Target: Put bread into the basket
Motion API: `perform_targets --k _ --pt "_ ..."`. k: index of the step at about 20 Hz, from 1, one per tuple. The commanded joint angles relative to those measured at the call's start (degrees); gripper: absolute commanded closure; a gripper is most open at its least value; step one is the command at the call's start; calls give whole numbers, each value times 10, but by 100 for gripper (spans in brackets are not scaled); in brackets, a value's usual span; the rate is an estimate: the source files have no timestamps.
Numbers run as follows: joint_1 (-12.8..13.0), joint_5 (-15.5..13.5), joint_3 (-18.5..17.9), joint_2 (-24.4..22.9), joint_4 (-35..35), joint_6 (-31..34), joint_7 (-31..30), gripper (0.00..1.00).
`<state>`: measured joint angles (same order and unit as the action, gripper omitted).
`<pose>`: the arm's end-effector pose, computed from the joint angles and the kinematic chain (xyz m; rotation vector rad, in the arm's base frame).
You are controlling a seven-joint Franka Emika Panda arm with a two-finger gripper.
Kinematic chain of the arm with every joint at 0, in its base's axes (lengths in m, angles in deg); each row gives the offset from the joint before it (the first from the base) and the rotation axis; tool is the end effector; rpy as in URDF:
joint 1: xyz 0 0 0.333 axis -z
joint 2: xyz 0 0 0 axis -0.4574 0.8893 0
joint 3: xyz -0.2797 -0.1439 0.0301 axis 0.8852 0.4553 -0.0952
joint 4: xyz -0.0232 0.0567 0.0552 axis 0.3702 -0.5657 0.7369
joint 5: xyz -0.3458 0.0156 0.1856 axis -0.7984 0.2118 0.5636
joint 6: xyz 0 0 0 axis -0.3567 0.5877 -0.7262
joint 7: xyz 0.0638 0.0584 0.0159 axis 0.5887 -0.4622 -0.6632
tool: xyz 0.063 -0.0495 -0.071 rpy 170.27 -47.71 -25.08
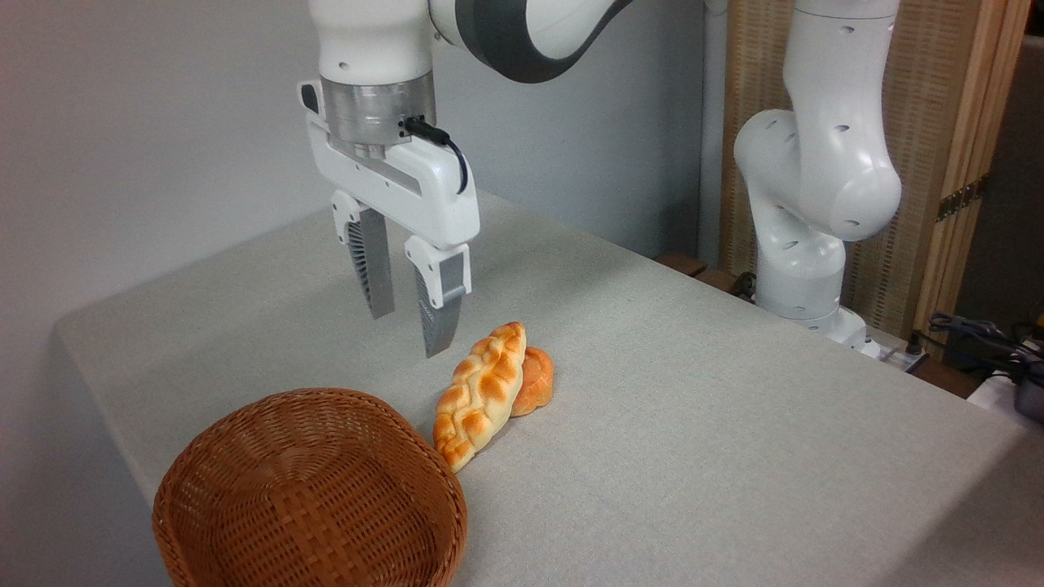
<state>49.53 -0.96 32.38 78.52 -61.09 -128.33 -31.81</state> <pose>0.5359 -0.0633 0.5461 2.8883 -1.0994 0.1572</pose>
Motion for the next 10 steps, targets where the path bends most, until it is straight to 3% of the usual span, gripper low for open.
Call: perform_targets --k 1,10 --pt "0 2 -11 13 23 19 0 0" --pt "0 0 -8 13 24 19 0 0"
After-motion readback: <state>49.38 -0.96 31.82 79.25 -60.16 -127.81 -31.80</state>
